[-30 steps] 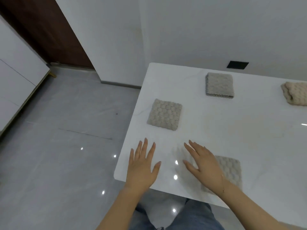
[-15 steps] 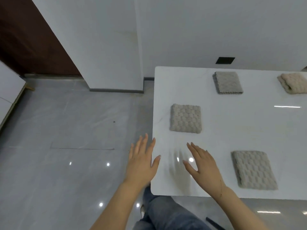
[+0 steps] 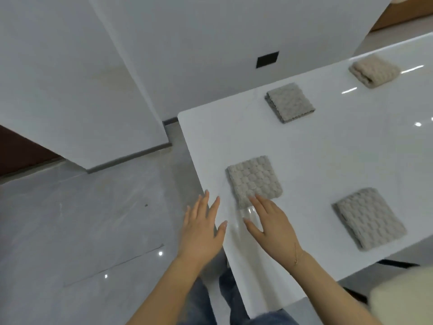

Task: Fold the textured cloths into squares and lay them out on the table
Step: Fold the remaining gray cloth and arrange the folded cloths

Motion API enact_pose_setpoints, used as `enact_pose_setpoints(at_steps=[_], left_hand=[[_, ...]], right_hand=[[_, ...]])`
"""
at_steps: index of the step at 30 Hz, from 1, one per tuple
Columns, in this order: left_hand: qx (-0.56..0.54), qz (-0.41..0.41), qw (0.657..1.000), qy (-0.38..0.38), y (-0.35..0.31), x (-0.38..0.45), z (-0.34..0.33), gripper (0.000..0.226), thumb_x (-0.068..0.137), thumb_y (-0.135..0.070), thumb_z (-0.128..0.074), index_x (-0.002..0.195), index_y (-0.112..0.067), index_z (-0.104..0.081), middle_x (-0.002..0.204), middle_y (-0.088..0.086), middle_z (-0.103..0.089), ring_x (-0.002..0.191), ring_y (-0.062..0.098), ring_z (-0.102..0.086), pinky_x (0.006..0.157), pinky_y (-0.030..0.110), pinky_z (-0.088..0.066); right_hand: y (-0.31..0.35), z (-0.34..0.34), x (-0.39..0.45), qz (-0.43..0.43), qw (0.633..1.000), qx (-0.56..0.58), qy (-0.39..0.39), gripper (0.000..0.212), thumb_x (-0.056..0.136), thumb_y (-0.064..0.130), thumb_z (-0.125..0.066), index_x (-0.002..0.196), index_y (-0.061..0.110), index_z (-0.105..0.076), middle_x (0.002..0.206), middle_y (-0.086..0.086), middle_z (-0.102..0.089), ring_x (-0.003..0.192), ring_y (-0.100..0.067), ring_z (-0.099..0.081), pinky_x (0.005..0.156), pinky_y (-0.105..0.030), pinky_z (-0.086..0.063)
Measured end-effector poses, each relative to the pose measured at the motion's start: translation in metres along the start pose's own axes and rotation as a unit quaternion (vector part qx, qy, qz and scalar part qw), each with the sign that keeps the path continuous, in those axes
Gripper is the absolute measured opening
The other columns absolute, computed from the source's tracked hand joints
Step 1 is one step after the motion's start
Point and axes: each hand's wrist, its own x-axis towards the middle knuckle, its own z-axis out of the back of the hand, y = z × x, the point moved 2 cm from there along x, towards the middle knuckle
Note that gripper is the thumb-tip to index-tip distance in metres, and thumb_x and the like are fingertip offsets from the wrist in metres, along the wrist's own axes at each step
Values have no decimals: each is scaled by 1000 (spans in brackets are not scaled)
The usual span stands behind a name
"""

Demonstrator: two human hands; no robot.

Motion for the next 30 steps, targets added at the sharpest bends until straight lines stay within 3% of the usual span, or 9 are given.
enact_pose_setpoints(at_steps=[6, 10, 12, 13, 16, 20, 23, 26, 30], left_hand=[[91, -152, 982, 65, 32, 63, -1, 70, 89, -57, -6, 152, -26, -3, 158, 1, 15, 145, 16, 15, 117, 39, 8], [157, -243, 953, 89, 48, 90, 14, 61, 90, -49, -28, 140, -18, -45, 152, 11, -34, 139, 28, -34, 109, 49, -27], [169, -261, 945, 103, 53, 104, 25, 60, 89, -48, -30, 136, -17, -51, 148, 11, -40, 133, 30, -43, 104, 52, -40], [164, -268, 942, 116, 54, 109, 29, 64, 89, -50, -26, 140, -18, -46, 151, 11, -34, 137, 30, -37, 107, 51, -36], [169, -288, 930, 155, 49, 118, 33, 72, 87, -55, -2, 152, -24, -11, 160, 4, 4, 148, 23, 5, 119, 42, 2], [180, -311, 919, 165, 28, 134, 24, 60, 99, -48, -21, 152, -25, -6, 160, 1, 5, 147, 18, 9, 120, 40, 5], [178, -298, 920, 181, 16, 147, 12, 57, 100, -44, -29, 150, -25, -14, 159, 1, -10, 146, 19, -5, 119, 38, -9], [121, -254, 938, 203, 12, 158, 5, 49, 99, -41, -35, 143, -21, -33, 144, 1, -37, 132, 18, -32, 106, 31, -31], [-10, -71, 944, 321, 9, 179, -5, 40, 95, -46, -45, 117, -14, -56, 115, 1, -58, 105, 15, -53, 88, 26, -43]], right_hand=[[16, -14, 22, -128, 990, 5, -54, 70, 90, 55, -26, 147, 16, -30, 155, -4, -29, 141, -21, -30, 115, -32, -23], [27, -24, 15, -219, 973, 3, -79, 67, 93, 56, -29, 147, 16, -31, 153, -3, -33, 140, -20, -33, 115, -33, -26], [31, -24, 15, -251, 965, -1, -80, 68, 92, 58, -26, 148, 18, -28, 154, -1, -31, 140, -19, -31, 116, -32, -25], [33, -23, 16, -262, 961, -3, -85, 69, 92, 58, -24, 149, 19, -27, 154, -1, -30, 141, -19, -30, 116, -32, -23], [34, -20, 17, -293, 949, 7, -111, 72, 89, 59, -21, 149, 20, -26, 155, -1, -29, 141, -20, -29, 114, -27, -15], [18, -19, 25, -330, 936, 32, -122, 75, 87, 60, -18, 149, 20, -25, 156, -1, -25, 143, -19, -26, 116, -31, -19], [-7, -14, 42, -346, 928, 49, -125, 68, 91, 56, -28, 147, 18, -29, 155, -5, -26, 141, -22, -28, 115, -36, -26], [-25, -8, 65, -353, 924, 78, -122, 55, 95, 38, -46, 144, 16, -34, 153, -5, -31, 136, -25, -34, 107, -34, -32], [-48, -6, 97, -377, 913, 105, -110, 51, 94, 36, -47, 139, 13, -41, 141, -6, -43, 126, -26, -41, 98, -34, -39]])
